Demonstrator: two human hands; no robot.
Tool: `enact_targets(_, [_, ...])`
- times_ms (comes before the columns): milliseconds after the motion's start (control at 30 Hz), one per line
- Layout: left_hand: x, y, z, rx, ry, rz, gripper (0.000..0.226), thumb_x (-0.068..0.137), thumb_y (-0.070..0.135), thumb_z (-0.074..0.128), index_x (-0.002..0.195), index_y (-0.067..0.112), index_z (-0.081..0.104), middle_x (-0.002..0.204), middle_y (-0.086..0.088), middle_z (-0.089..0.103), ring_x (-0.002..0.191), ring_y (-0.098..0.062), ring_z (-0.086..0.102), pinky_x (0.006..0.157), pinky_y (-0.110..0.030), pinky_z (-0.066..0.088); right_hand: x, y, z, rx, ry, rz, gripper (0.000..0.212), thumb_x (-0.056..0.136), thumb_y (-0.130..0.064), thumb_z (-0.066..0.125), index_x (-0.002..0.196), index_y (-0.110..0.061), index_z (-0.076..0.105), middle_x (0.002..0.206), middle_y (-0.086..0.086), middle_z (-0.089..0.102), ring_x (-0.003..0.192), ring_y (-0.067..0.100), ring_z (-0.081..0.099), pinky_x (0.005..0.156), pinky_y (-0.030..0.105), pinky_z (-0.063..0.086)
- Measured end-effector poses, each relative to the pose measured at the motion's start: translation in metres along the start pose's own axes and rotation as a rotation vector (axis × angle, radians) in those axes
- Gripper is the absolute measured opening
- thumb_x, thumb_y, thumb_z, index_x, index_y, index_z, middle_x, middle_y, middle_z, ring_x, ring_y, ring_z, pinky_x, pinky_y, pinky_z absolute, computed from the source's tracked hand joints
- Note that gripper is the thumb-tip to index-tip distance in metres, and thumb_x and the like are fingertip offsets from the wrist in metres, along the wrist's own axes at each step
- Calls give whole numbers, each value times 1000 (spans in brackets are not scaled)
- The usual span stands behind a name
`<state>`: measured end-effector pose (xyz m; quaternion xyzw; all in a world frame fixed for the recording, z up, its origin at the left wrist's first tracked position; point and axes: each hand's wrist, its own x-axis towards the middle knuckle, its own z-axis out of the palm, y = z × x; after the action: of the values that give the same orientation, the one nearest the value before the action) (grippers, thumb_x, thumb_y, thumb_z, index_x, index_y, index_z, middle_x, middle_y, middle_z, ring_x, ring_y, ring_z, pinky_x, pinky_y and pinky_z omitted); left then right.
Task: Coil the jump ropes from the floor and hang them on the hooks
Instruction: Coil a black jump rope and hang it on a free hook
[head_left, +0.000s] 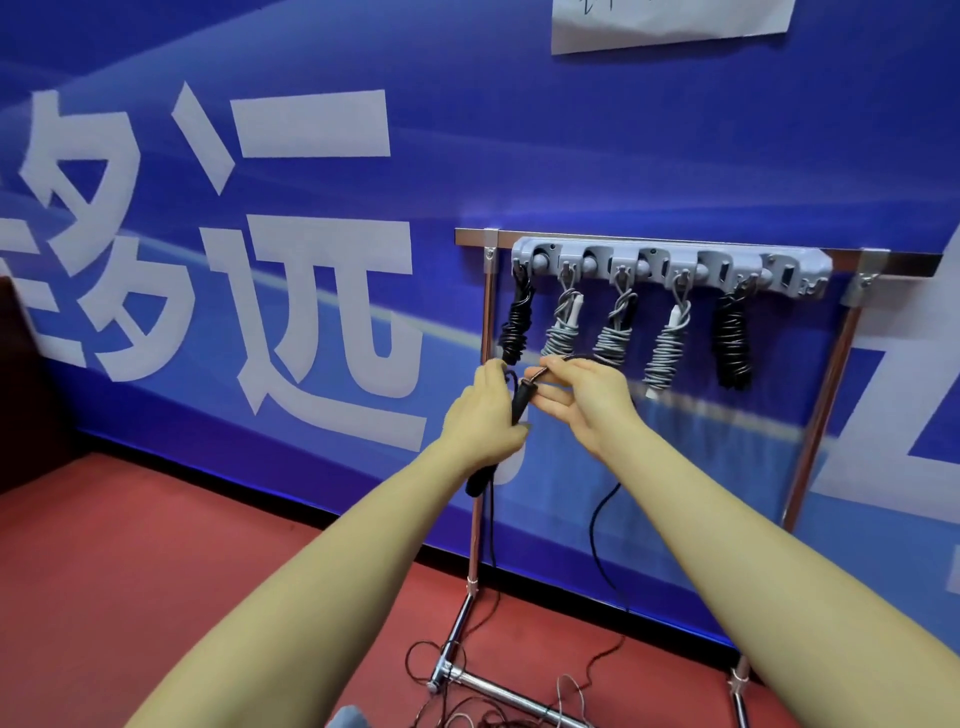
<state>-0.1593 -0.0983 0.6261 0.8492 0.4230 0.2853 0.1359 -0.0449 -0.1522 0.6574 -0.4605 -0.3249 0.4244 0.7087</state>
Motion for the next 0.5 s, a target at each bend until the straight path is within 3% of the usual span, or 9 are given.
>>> enact_targets(100, [0, 7, -1, 96, 76, -57, 32, 89, 7, 45, 119, 8, 32, 97, -11, 58, 73, -30, 50, 60, -35, 37, -2, -3, 3, 68, 38, 57, 10, 93, -4, 56, 85, 2, 61, 80, 18, 67, 72, 27, 69, 61, 31, 60])
enact_targets(167, [0, 8, -3, 145, 105, -33, 28, 90, 4, 42, 114, 10, 32, 87, -8, 55, 67, -31, 49, 56, -34, 34, -3, -5, 0, -165, 96, 69, 21, 92, -16, 61, 78, 0, 61, 67, 14, 67, 56, 20, 67, 47, 24, 55])
enact_targets(233, [0, 8, -5, 171, 106, 20, 29, 89, 1, 41, 115, 11, 31, 85, -5, 54, 65, -33, 49, 54, -34, 34, -2, -5, -7, -488, 166, -9, 32, 88, -23, 67, 64, -5, 56, 54, 9, 60, 38, 13, 54, 36, 19, 39])
enact_targets(300, [0, 8, -8, 207, 108, 91, 36, 88, 0, 41, 119, 14, 31, 88, -6, 59, 64, -32, 49, 55, -33, 35, 3, -5, -12, -738, 246, -190, 36, 83, -26, 71, 61, -9, 48, 58, 4, 50, 47, 13, 43, 43, 23, 31])
enact_targets(367, [0, 9, -13, 213, 106, 135, 43, 87, -2, 43, 125, 15, 31, 92, -6, 61, 63, -30, 47, 55, -33, 35, 5, -4, -14, -766, 208, -288, 26, 85, -29, 68, 76, -11, 52, 74, -1, 52, 67, 12, 47, 57, 24, 35])
enact_targets(433, [1, 11, -16, 195, 112, 157, 47, 87, -3, 43, 128, 16, 31, 94, -8, 61, 63, -28, 47, 55, -34, 36, 5, -3, -12, -614, 44, -215, 20, 93, -33, 58, 95, -12, 57, 94, -2, 60, 89, 13, 55, 78, 24, 43])
enact_targets(500, [2, 12, -19, 164, 104, 188, 50, 86, -4, 44, 130, 15, 30, 97, -9, 60, 65, -28, 48, 55, -34, 36, 3, 0, -12, -554, -101, -145, 27, 99, -33, 47, 98, -12, 64, 96, 1, 67, 92, 13, 61, 94, 29, 43])
